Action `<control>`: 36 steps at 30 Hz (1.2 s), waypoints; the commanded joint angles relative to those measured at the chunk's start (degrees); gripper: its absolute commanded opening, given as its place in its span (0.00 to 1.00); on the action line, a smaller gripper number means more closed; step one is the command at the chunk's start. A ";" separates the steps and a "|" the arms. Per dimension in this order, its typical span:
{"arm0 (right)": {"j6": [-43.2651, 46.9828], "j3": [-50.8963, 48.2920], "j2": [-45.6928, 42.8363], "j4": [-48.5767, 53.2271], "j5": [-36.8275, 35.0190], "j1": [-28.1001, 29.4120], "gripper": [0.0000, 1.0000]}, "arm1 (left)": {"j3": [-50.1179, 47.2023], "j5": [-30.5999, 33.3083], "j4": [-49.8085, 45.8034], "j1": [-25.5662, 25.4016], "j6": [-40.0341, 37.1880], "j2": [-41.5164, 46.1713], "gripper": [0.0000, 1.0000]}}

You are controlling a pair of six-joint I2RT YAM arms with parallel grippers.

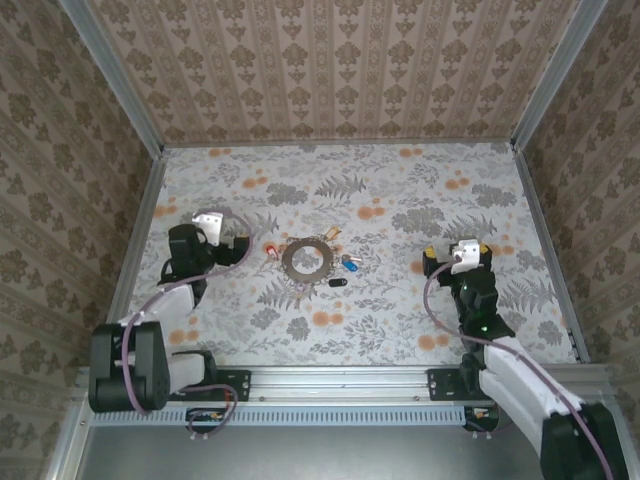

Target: Put the keys on the keyring

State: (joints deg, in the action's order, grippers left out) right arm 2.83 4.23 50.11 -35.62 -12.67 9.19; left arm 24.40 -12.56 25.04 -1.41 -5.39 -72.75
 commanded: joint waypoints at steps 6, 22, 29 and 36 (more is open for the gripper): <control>1.01 7.93 26.52 -24.93 5.72 -2.62 1.00 | 5.02 4.04 10.52 0.72 -0.69 -12.71 1.00; -4.91 18.35 37.58 -14.88 3.08 -6.74 1.00 | -1.47 9.35 24.65 0.52 0.65 -15.45 1.00; -4.72 18.42 37.52 -14.80 3.25 -6.69 0.99 | -1.20 10.36 23.63 0.62 1.43 -15.10 1.00; -4.86 18.62 37.51 -14.39 3.96 -6.99 1.00 | -1.16 10.12 23.65 0.64 1.52 -15.11 1.00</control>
State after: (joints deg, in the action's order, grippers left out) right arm -0.75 21.82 88.36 -50.70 -8.95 2.50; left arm 22.57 -2.94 47.18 -0.71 -5.08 -88.05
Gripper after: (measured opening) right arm 0.995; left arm 0.999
